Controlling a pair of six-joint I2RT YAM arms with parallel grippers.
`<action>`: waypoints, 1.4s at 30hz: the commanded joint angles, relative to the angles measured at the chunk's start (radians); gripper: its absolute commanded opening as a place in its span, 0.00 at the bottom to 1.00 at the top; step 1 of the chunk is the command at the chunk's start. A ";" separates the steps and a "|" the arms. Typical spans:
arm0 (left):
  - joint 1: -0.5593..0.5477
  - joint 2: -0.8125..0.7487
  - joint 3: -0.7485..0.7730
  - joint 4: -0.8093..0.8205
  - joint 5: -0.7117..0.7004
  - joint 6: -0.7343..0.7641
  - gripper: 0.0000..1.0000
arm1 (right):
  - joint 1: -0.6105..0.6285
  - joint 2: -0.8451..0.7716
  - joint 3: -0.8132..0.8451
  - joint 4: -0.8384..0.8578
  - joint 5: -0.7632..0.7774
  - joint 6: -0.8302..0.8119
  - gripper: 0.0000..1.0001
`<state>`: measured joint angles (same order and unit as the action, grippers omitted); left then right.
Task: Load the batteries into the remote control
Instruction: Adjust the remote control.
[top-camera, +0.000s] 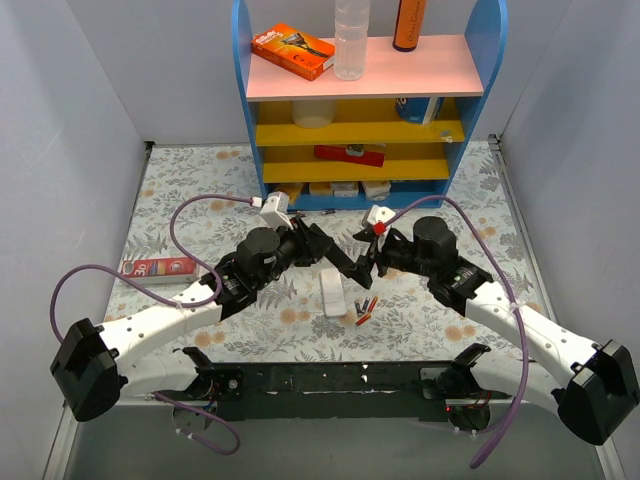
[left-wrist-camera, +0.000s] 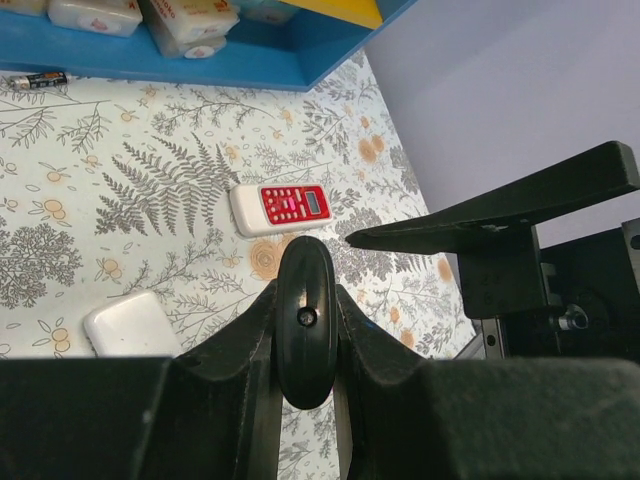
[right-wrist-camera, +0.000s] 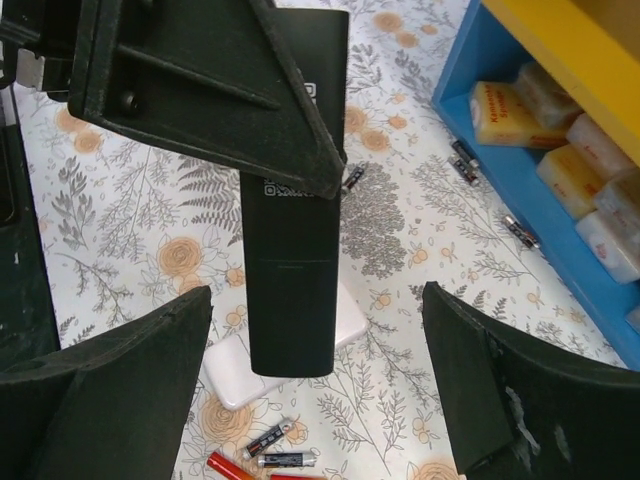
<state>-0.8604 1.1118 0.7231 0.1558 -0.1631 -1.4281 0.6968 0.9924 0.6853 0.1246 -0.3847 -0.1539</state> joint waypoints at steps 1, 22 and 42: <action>0.004 0.003 0.052 -0.010 0.040 0.023 0.00 | 0.015 0.034 0.023 0.036 -0.077 -0.050 0.92; 0.008 0.014 0.087 -0.038 0.065 0.004 0.00 | 0.056 0.075 -0.026 0.040 0.049 -0.098 0.72; 0.008 0.006 -0.086 0.249 0.068 -0.058 0.76 | 0.058 -0.024 -0.133 0.230 0.107 0.183 0.01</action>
<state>-0.8593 1.1282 0.6579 0.3096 -0.0963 -1.4712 0.7528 1.0023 0.5755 0.2264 -0.3107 -0.0761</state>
